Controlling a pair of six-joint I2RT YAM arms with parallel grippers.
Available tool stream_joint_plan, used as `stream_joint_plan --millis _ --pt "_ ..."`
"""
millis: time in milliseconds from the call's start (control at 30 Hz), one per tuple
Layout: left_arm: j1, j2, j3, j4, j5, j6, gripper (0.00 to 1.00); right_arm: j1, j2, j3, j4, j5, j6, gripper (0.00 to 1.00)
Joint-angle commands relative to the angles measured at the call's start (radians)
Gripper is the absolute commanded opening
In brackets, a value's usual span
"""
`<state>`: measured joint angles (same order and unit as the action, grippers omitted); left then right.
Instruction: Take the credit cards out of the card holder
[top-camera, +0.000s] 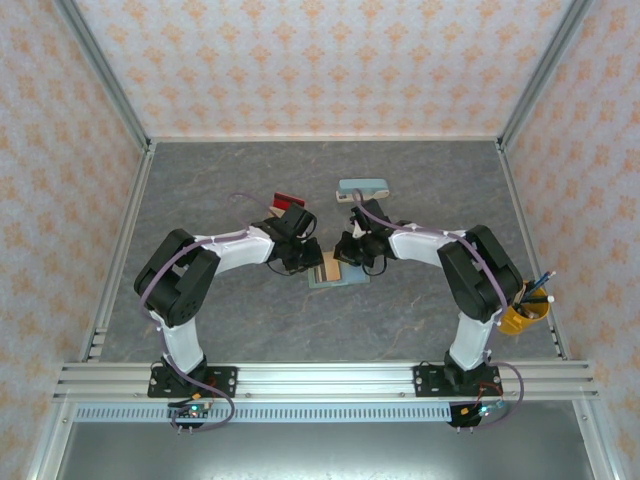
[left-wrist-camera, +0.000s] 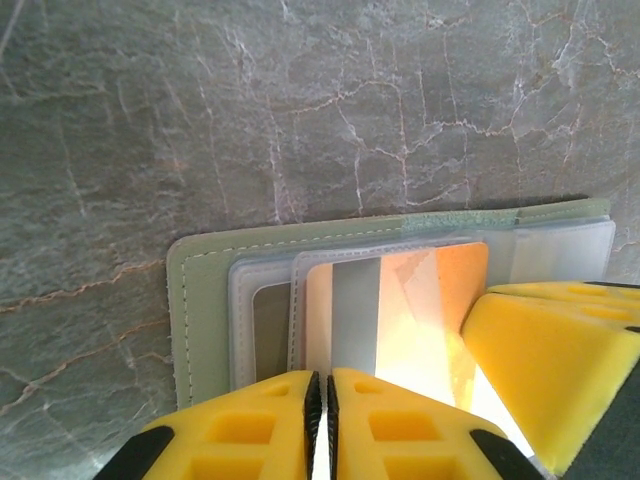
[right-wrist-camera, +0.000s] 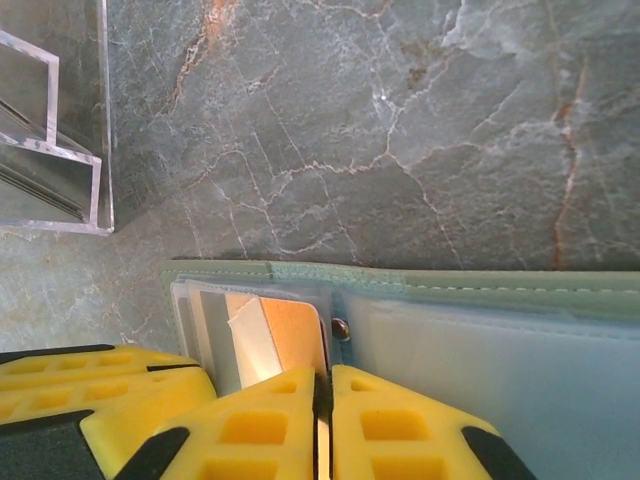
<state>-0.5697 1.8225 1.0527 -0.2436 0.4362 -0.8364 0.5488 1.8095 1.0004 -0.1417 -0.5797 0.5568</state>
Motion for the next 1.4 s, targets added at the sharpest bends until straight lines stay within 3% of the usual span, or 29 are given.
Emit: stream_joint_plan --millis 0,200,367,600,867,1200,1367 --pt "-0.004 0.012 0.003 -0.081 -0.041 0.005 0.2 0.002 -0.029 -0.022 -0.015 0.052 -0.033 0.08" --pt "-0.005 0.009 0.0 -0.088 -0.039 0.007 0.22 0.002 -0.077 -0.065 -0.03 0.175 -0.075 0.07" --pt "-0.004 0.015 0.001 -0.076 -0.03 0.003 0.2 0.002 -0.082 -0.075 -0.014 0.145 -0.075 0.08" --pt "-0.005 -0.012 0.029 -0.1 -0.031 0.032 0.19 -0.001 -0.073 -0.057 -0.046 0.089 -0.059 0.24" --pt "-0.012 -0.078 0.04 -0.068 0.01 0.04 0.2 -0.016 -0.061 -0.056 -0.062 0.048 -0.066 0.31" --pt "-0.033 -0.01 0.052 -0.007 0.058 0.021 0.16 -0.032 -0.051 -0.061 -0.04 -0.011 -0.065 0.31" --pt "-0.034 0.027 0.051 -0.014 0.061 0.022 0.15 -0.033 -0.03 -0.049 -0.042 -0.049 -0.065 0.25"
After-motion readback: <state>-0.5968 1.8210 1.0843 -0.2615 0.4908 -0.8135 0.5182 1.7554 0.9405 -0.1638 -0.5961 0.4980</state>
